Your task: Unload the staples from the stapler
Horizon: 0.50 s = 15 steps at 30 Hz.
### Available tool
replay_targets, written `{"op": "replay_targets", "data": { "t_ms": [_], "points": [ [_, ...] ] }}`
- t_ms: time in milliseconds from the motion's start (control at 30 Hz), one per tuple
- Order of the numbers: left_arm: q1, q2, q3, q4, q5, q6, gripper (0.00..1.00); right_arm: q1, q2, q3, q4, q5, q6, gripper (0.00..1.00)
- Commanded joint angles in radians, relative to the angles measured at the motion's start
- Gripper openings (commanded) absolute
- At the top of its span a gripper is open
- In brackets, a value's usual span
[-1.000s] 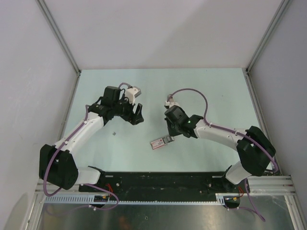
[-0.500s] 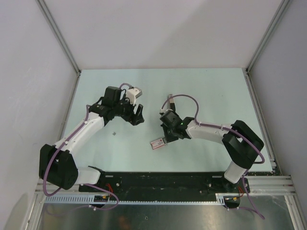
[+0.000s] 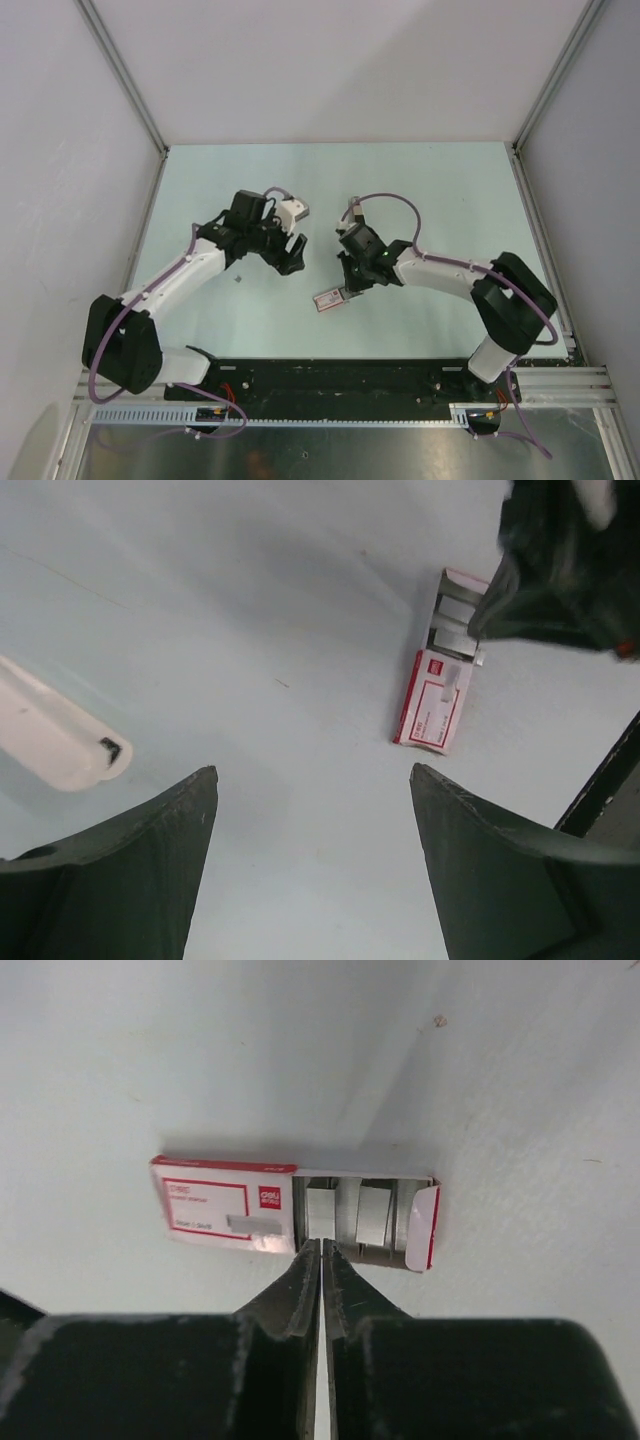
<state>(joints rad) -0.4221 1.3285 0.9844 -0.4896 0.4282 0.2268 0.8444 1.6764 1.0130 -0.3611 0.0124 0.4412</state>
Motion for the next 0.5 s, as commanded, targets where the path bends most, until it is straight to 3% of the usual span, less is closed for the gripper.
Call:
{"op": "replay_targets", "data": {
  "t_ms": [0,200,467],
  "points": [
    [-0.061,0.029,-0.055,-0.013,-0.015,0.176,0.82,-0.070,-0.134,0.014,0.035,-0.079,0.025,0.10],
    [-0.158,0.065,-0.117,-0.013,-0.110,0.288,0.80,-0.212,-0.169,-0.088,0.098,-0.183,0.060,0.19],
    [-0.228,0.153,-0.119,-0.012,-0.184,0.333,0.79,-0.332,-0.113,-0.265,0.304,-0.388,0.151,0.22]
  ]
}}
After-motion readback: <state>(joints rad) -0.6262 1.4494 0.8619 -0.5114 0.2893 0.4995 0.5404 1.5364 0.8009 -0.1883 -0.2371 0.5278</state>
